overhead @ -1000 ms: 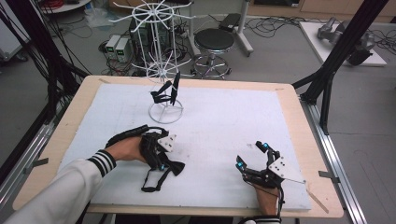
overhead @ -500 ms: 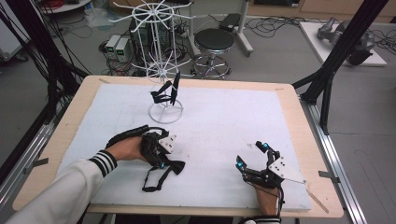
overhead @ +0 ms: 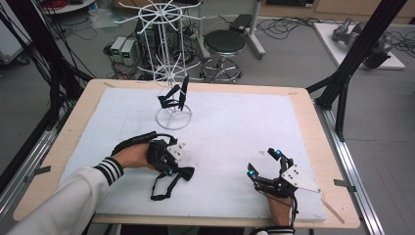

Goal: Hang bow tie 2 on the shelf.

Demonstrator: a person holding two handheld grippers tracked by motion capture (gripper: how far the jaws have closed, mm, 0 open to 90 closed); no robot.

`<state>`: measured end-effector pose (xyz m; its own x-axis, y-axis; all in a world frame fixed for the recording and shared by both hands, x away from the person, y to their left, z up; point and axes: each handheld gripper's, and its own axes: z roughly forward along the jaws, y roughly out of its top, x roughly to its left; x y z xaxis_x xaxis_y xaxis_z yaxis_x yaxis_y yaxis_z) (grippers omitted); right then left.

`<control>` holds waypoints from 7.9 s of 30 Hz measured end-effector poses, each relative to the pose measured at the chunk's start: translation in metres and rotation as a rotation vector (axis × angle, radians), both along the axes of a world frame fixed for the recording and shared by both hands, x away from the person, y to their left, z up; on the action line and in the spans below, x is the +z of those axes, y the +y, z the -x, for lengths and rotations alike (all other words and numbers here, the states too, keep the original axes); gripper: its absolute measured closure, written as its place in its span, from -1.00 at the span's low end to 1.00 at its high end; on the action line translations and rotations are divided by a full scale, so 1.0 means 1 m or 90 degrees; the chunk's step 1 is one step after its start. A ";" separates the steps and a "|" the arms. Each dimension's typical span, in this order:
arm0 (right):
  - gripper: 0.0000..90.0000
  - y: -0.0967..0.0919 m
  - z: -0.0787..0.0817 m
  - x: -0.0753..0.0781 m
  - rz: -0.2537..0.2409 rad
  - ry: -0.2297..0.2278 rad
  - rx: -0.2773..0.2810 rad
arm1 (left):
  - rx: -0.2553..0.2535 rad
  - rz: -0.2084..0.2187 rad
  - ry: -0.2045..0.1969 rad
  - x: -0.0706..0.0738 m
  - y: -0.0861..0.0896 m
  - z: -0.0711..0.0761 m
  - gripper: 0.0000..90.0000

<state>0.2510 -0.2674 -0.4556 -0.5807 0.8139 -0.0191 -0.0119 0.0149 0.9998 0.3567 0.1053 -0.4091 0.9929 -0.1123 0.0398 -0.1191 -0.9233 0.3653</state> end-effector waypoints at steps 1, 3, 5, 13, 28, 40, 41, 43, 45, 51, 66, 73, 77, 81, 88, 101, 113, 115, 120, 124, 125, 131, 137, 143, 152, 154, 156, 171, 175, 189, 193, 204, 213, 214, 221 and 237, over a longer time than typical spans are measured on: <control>-0.75 0.000 0.000 0.000 0.000 0.000 0.000 | 0.001 -0.002 0.000 0.000 0.000 0.000 0.66; -0.75 0.000 0.000 0.000 0.001 -0.001 -0.001 | 0.004 -0.001 -0.002 0.001 0.000 0.000 0.68; -0.75 0.000 0.000 0.000 0.001 -0.001 0.000 | 0.010 0.006 -0.002 0.001 0.000 0.000 0.70; -0.75 0.000 0.000 0.000 0.002 0.000 0.000 | 0.027 0.026 -0.014 0.008 0.005 0.001 0.70; -0.75 0.000 0.000 0.000 0.000 0.000 0.000 | 0.098 0.144 -0.023 0.031 0.029 0.003 0.70; -0.75 0.001 0.001 0.000 0.003 -0.003 -0.001 | 0.143 0.238 -0.059 0.049 0.045 0.010 0.70; -0.75 0.000 0.000 0.000 0.004 -0.005 0.000 | 0.150 0.246 -0.061 0.051 0.046 0.011 0.70; -0.75 0.000 0.000 0.000 0.002 -0.003 -0.001 | 0.160 0.263 -0.064 0.054 0.048 0.012 0.70; -0.75 0.000 0.000 0.000 0.002 -0.002 0.000 | 0.169 0.274 -0.073 0.057 0.050 0.013 0.70; -0.75 0.000 0.000 0.000 0.005 -0.005 0.001 | 0.197 0.316 -0.088 0.065 0.060 0.014 0.70; -0.75 0.001 0.001 0.000 0.002 -0.001 0.001 | 0.269 0.444 -0.116 0.083 0.088 0.017 0.70; -0.75 0.001 0.001 0.000 0.005 -0.002 0.000 | 0.293 0.475 -0.125 0.090 0.097 0.018 0.70; -0.75 0.001 0.001 0.000 0.006 -0.003 0.001 | 0.300 0.487 -0.136 0.095 0.101 0.020 0.70; -0.75 0.001 0.001 0.000 0.006 -0.003 0.001 | 0.308 0.505 -0.155 0.104 0.106 0.021 0.70; -0.75 0.001 0.001 0.000 0.010 -0.007 0.003 | 0.334 0.533 -0.188 0.118 0.114 0.019 0.70; -0.75 0.001 0.001 0.000 0.008 -0.006 0.003 | 0.377 0.539 -0.211 0.134 0.115 0.003 0.70; -0.75 0.001 0.001 0.000 0.004 -0.004 0.003 | 0.408 0.526 -0.238 0.143 0.113 -0.014 0.70; -0.75 0.001 0.001 0.000 0.004 -0.004 0.003 | 0.411 0.524 -0.241 0.144 0.112 -0.016 0.70; -0.75 0.001 0.000 0.000 0.006 -0.005 0.004 | 0.416 0.513 -0.252 0.148 0.110 -0.021 0.70; -0.75 0.001 0.000 0.000 0.006 -0.005 0.003 | 0.425 0.511 -0.260 0.149 0.108 -0.026 0.70; -0.75 0.001 0.001 0.000 0.006 -0.002 0.002 | 0.430 0.512 -0.263 0.149 0.107 -0.027 0.70; -0.75 0.001 0.001 0.000 0.003 -0.001 0.005 | 0.442 0.498 -0.272 0.148 0.105 -0.032 0.70; -0.75 0.001 0.001 0.000 0.004 -0.001 0.005 | 0.453 0.486 -0.285 0.148 0.102 -0.037 0.70; -0.75 0.001 0.001 0.000 0.003 0.000 0.005 | 0.458 0.469 -0.299 0.148 0.099 -0.039 0.70; -0.75 0.000 0.000 0.000 0.004 -0.003 0.005 | 0.465 0.456 -0.300 0.148 0.091 -0.046 0.70; -0.75 0.000 0.000 0.000 0.003 -0.003 0.005 | 0.464 0.452 -0.299 0.147 0.090 -0.046 0.70; -0.75 0.000 0.000 0.000 0.003 -0.003 0.005 | 0.467 0.449 -0.297 0.146 0.089 -0.048 0.70; -0.75 0.001 0.001 0.000 0.003 -0.001 0.005 | 0.467 0.443 -0.296 0.146 0.088 -0.048 0.69; -0.75 0.001 0.001 0.000 0.002 -0.001 0.004 | 0.471 0.439 -0.296 0.145 0.088 -0.049 0.68; -0.75 0.000 0.001 0.000 0.003 -0.001 0.006 | 0.506 0.437 -0.311 0.147 0.089 -0.047 0.13; -0.75 0.001 0.001 0.000 0.004 -0.004 0.004 | 0.505 0.452 -0.311 0.149 0.091 -0.044 -0.14; -0.75 0.000 0.001 0.000 -0.003 -0.005 0.005 | 0.459 0.524 -0.280 0.156 0.115 -0.022 -0.61; -0.75 0.001 0.002 0.000 0.007 -0.012 0.004 | 0.413 0.595 -0.265 0.115 0.140 0.021 -0.62; -0.75 0.001 0.002 0.000 0.011 -0.014 0.002 | 0.414 0.604 -0.262 0.109 0.143 0.024 -0.63; -0.75 0.004 0.003 0.000 0.023 -0.016 -0.002 | 0.464 0.660 -0.227 0.050 0.173 0.049 -0.66; -0.75 0.002 0.002 0.000 0.015 -0.017 -0.010 | 0.535 0.730 -0.294 -0.039 0.196 0.094 -0.67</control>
<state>0.2485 -0.2651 -0.4558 -0.5664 0.8224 -0.0539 -0.0389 0.0387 0.9985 0.2628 0.3018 -0.4484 0.6257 0.7795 0.0294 -0.0166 -0.0243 0.9996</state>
